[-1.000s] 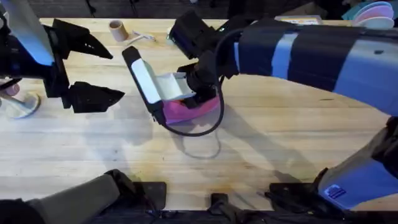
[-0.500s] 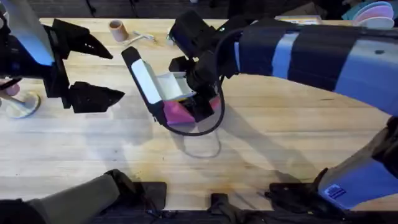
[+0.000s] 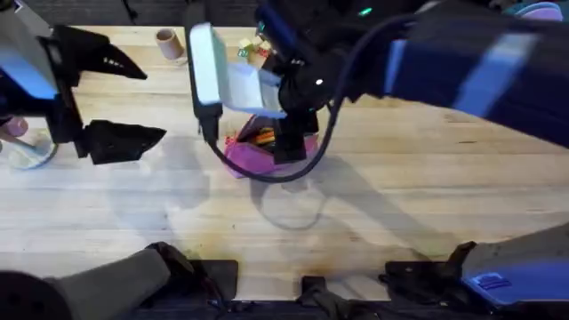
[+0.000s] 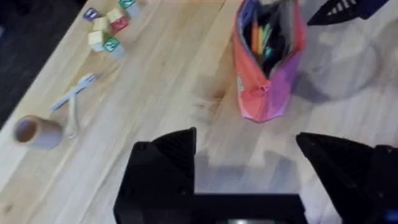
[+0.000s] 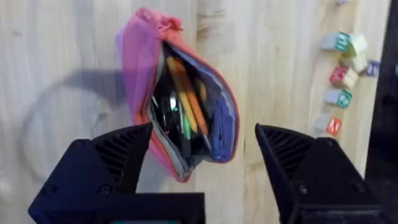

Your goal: Unzip the bag, pick up the pens from the table one at a time and place them inside, then zip the bag closed.

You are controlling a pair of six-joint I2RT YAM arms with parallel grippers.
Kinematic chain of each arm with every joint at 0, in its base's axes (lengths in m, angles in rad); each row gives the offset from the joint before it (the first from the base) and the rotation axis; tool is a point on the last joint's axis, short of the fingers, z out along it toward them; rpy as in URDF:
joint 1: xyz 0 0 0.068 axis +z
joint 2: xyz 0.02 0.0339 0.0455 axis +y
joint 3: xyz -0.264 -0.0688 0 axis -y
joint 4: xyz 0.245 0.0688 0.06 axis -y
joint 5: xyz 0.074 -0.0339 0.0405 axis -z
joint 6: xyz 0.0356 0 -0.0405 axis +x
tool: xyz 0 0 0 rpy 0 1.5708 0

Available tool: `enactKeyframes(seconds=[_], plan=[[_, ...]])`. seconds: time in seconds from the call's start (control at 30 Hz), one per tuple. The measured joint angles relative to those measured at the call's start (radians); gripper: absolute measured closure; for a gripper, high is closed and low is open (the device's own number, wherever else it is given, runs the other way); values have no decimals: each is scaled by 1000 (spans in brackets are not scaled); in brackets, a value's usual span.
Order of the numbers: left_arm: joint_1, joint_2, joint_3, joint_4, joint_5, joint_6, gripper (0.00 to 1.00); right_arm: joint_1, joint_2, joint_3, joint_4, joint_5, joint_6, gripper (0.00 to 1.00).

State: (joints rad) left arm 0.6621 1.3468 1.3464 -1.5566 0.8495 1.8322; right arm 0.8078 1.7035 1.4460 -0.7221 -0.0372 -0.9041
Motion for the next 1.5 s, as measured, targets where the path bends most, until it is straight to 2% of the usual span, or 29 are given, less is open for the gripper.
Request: enactKeyframes(seconds=[0.1,0.2,0.4,0.6,0.77,0.93,1.13,1.3,1.5], plan=[[39,44,3,-52,22,71,1,0,-54,0,-13,8,88,3],[53,114,4,-104,31,154,1,0,-88,0,-13,12,166,3],[53,251,4,-104,43,222,1,0,-126,0,-15,15,391,3],[53,332,4,-81,46,227,1,0,-131,0,-1,11,632,3],[48,343,4,-61,48,227,1,1,-131,0,60,-24,715,3],[0,343,4,-48,37,227,1,6,-130,0,94,-46,746,3],[-74,343,4,-35,-11,227,1,43,-90,-1,101,-99,757,3],[-80,343,4,-36,-28,227,1,67,-59,-2,133,-197,764,3],[-79,343,4,-36,-35,227,1,73,-58,-2,149,-246,767,3]])
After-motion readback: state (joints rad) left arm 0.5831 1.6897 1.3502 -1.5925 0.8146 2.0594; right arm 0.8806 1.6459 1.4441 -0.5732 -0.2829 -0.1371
